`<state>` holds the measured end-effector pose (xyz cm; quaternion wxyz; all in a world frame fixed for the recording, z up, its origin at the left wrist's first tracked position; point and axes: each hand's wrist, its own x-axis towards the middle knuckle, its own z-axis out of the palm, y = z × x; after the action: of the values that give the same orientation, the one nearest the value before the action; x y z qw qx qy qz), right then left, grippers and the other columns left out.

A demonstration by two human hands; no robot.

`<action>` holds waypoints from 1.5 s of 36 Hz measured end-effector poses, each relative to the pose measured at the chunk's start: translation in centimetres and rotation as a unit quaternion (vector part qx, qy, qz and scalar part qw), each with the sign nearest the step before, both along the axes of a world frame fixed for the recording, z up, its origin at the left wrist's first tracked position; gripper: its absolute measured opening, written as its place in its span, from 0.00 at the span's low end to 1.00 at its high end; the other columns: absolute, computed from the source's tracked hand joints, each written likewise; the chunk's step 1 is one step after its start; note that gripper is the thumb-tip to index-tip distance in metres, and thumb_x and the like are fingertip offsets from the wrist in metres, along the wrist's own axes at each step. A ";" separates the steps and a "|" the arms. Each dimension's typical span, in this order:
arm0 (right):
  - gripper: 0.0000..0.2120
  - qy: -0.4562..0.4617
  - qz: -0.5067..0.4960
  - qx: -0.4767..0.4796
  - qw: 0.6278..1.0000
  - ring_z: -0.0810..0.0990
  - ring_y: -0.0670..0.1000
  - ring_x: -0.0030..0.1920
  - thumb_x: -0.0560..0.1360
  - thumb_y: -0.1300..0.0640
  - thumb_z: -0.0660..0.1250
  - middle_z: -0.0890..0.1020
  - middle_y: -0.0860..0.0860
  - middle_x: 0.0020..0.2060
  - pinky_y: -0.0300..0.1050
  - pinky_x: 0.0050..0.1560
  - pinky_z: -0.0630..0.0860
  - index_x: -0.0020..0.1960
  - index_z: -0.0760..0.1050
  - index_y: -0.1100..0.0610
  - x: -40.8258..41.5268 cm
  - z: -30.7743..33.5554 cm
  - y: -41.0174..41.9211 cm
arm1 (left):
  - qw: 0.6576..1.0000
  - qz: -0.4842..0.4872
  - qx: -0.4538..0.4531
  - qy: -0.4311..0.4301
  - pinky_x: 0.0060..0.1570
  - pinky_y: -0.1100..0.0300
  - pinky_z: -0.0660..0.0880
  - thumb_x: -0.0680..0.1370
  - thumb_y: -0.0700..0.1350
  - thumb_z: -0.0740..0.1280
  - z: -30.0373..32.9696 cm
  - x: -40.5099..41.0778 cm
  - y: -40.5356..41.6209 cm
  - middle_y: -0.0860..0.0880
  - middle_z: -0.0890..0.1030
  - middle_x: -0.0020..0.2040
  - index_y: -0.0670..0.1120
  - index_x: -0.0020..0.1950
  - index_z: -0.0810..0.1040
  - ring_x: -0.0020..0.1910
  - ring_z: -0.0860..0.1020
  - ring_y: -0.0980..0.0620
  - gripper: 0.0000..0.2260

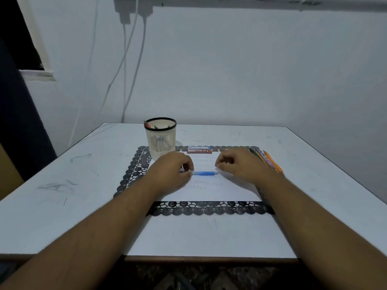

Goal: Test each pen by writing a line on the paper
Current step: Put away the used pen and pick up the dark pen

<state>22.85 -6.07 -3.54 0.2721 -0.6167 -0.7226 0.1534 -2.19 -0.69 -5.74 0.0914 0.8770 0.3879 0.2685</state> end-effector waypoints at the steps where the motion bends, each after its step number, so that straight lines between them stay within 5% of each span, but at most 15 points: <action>1: 0.04 0.006 0.012 -0.033 0.999 0.78 0.39 0.38 0.78 0.54 0.73 0.85 0.42 0.39 0.40 0.42 0.73 0.46 0.85 0.47 0.3 0.0 -0.1 | 1.000 0.001 -0.014 -0.010 0.47 0.55 0.79 0.76 0.46 0.72 -0.1 0.0 0.0 0.58 0.79 0.43 0.53 0.49 0.83 0.44 0.77 0.60 0.03; 8: 0.01 0.019 0.011 -0.073 0.997 0.75 0.44 0.37 0.76 0.50 0.75 0.83 0.47 0.38 0.45 0.43 0.72 0.45 0.84 0.44 0.1 -0.4 -0.1 | 0.999 -0.032 0.010 0.016 0.48 0.52 0.77 0.79 0.50 0.71 -0.7 0.3 0.4 0.57 0.78 0.45 0.54 0.50 0.82 0.46 0.75 0.59 0.02; 19: 0.03 -0.024 -0.001 -0.059 0.998 0.76 0.43 0.36 0.77 0.54 0.75 0.84 0.45 0.38 0.40 0.37 0.71 0.45 0.84 0.49 -0.8 -0.7 0.1 | 0.999 -0.019 0.006 0.025 0.45 0.58 0.75 0.80 0.48 0.70 -0.6 0.3 0.4 0.57 0.77 0.45 0.54 0.49 0.81 0.44 0.74 0.60 0.01; 27: 0.03 -0.053 -0.025 -0.069 0.996 0.79 0.47 0.42 0.78 0.53 0.74 0.85 0.47 0.42 0.46 0.43 0.75 0.45 0.83 0.49 0.5 -0.4 0.4 | 0.999 -0.018 -0.005 0.030 0.42 0.61 0.72 0.80 0.48 0.70 -0.7 0.1 0.3 0.57 0.77 0.45 0.54 0.49 0.80 0.43 0.74 0.60 0.01; 37: 0.04 -0.023 -0.044 -0.004 0.999 0.80 0.48 0.41 0.78 0.52 0.73 0.83 0.45 0.39 0.46 0.41 0.74 0.44 0.82 0.47 -1.5 -1.9 1.7 | 0.999 -0.030 -0.005 0.028 0.43 0.58 0.75 0.79 0.47 0.70 -0.3 0.2 0.2 0.57 0.77 0.44 0.52 0.49 0.81 0.43 0.75 0.59 0.01; 46: 0.06 0.074 -0.037 -0.027 0.996 0.82 0.44 0.39 0.78 0.57 0.72 0.86 0.46 0.39 0.38 0.37 0.75 0.44 0.84 0.49 -0.8 -1.0 0.4 | 0.999 -0.031 -0.004 0.027 0.44 0.54 0.77 0.79 0.47 0.71 -0.2 0.1 0.2 0.57 0.78 0.43 0.52 0.48 0.82 0.42 0.75 0.59 0.01; 51: 0.02 0.045 -0.007 -0.084 0.995 0.83 0.44 0.46 0.75 0.55 0.77 0.87 0.42 0.41 0.45 0.50 0.79 0.45 0.87 0.49 0.5 -0.5 0.4 | 0.999 -0.033 -0.005 0.026 0.44 0.55 0.76 0.79 0.47 0.71 -0.3 0.0 0.3 0.58 0.78 0.43 0.53 0.48 0.81 0.42 0.75 0.59 0.01; 54: 0.01 0.032 -0.010 -0.090 0.995 0.82 0.39 0.42 0.75 0.54 0.77 0.86 0.41 0.40 0.38 0.45 0.76 0.45 0.86 0.48 0.2 -0.5 0.5 | 0.999 -0.031 -0.009 0.023 0.45 0.56 0.76 0.79 0.47 0.71 -0.4 -0.1 0.4 0.58 0.78 0.44 0.53 0.49 0.81 0.43 0.75 0.59 0.01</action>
<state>23.00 -5.59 -4.04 0.2396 -0.6405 -0.6907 0.2349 -2.29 -0.30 -6.15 0.0990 0.8937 0.3649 0.2416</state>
